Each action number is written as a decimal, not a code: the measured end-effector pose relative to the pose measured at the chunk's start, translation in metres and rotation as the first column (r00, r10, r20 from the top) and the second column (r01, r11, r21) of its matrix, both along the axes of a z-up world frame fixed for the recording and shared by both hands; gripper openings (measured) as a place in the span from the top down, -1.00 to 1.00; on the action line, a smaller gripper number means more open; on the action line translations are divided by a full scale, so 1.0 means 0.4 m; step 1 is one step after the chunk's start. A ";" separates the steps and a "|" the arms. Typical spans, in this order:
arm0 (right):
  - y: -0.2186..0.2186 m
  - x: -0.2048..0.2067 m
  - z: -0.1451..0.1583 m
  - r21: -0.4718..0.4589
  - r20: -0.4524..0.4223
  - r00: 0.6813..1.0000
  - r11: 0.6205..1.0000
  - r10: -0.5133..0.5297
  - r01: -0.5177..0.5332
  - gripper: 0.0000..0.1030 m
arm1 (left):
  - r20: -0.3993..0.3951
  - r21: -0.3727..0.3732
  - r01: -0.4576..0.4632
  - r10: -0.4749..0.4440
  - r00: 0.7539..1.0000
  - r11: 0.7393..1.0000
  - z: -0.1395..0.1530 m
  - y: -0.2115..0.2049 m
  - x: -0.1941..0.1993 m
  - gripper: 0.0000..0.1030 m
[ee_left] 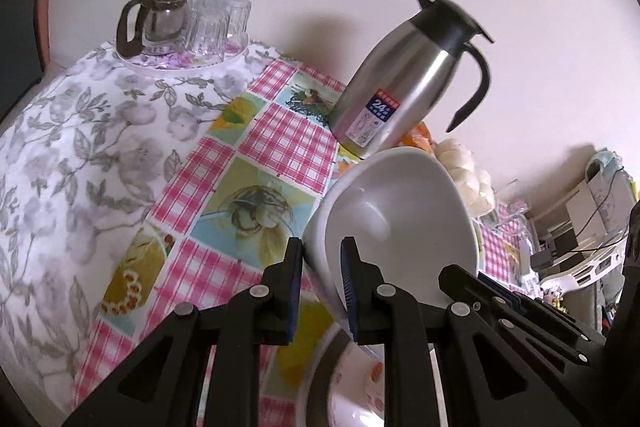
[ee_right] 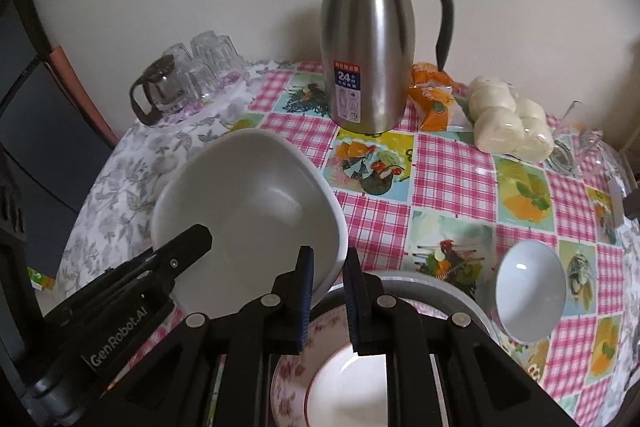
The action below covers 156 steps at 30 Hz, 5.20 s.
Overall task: Organize plates and bowls
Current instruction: 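Lift the white square bowl with both grippers toward the stacked dishes, then carry the white square bowl with both grippers over the steel tray stack, then lower the white square bowl into the red-rim bowl with both grippers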
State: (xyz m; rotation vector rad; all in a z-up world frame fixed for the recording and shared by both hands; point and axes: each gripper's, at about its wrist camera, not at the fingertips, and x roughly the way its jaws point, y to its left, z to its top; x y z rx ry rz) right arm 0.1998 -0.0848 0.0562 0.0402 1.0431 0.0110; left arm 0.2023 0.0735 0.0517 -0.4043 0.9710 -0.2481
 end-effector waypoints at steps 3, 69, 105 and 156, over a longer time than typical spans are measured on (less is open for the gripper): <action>-0.002 -0.050 0.034 0.004 0.044 0.999 1.000 0.003 -0.003 0.69 | 0.019 -0.014 0.002 -0.002 1.000 1.000 0.021 -0.002 -0.042 0.62; -0.271 -0.390 0.050 0.280 0.216 0.951 0.947 -0.222 0.158 0.68 | 0.072 0.080 0.166 -0.171 0.983 0.983 0.055 -0.242 -0.256 0.62; -0.247 -0.343 -0.037 0.246 0.089 0.970 0.949 -0.225 0.197 0.63 | -0.075 0.120 0.163 -0.155 0.985 0.979 -0.017 -0.242 -0.224 0.40; -0.249 -0.333 -0.051 0.257 0.054 0.971 0.943 -0.232 0.211 0.56 | -0.056 0.069 0.152 -0.149 0.987 0.986 0.002 -0.225 -0.223 0.20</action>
